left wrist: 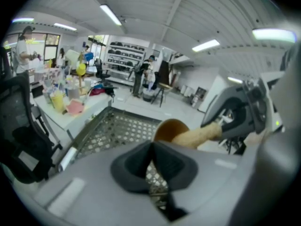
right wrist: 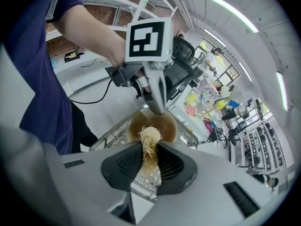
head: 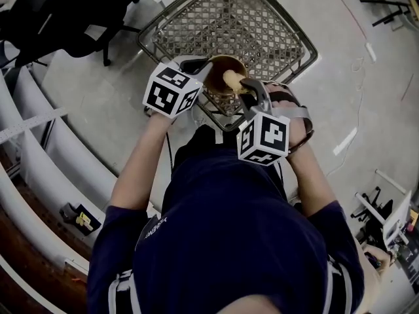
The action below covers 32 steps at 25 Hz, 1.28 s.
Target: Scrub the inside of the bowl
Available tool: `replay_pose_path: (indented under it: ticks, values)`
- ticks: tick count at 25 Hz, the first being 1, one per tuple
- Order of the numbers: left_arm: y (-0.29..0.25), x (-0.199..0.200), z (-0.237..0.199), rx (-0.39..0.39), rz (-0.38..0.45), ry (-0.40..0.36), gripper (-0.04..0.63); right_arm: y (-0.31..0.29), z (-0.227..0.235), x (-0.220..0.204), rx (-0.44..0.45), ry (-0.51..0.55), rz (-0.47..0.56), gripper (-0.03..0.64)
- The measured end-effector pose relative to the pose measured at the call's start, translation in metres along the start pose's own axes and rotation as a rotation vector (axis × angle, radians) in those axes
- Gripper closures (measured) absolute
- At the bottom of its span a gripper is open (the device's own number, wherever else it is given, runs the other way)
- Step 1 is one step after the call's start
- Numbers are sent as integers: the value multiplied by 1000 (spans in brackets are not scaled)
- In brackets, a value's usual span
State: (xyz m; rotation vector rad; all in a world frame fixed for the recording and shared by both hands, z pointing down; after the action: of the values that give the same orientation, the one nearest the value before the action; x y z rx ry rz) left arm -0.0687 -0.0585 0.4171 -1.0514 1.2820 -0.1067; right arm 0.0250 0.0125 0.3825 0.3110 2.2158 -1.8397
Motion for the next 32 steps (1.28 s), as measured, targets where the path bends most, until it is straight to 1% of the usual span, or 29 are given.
replay_pose_path:
  ticks: [6,9,11,13,18,22,27,29,32]
  values:
    - [0,-7,0,6,-16,3,583,36,21,-5,-93,-67,92,546]
    - [1,-8,-2,11,-23,-3,583,45,24,-9,-110,-104,137,546]
    - [2,-6,-1,4,-18,-15,583,44,26,-13,-113,-116,143,546]
    - [1,-3,4,-7,-16,-42,583,43,28,-15,-112,-119,144,546]
    - [0,1,20,-19,-20,-132,583,42,34,-12,-105,-98,148,546]
    - [-3,2,30,-16,-27,-188,583,38,35,-4,-86,-62,151,546]
    - [-4,8,42,-21,-14,-254,583,35,32,12,-67,-12,172,546]
    - [-5,10,46,-23,-1,-266,583,34,29,20,-58,13,182,546]
    - [-6,11,45,-11,2,-255,583,32,27,23,-64,34,173,546]
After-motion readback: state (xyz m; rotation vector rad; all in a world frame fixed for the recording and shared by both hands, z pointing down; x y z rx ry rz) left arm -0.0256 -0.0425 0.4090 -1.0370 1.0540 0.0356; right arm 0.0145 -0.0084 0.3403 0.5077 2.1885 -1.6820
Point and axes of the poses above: the fingertips, and each gripper's own axes: y backward along the fingers, z to its right, x out of its top, the point moved 4 cm from there along y, backward along the fingers, and after that the axes turned 15 degrees about x, right-handed, at the moved point
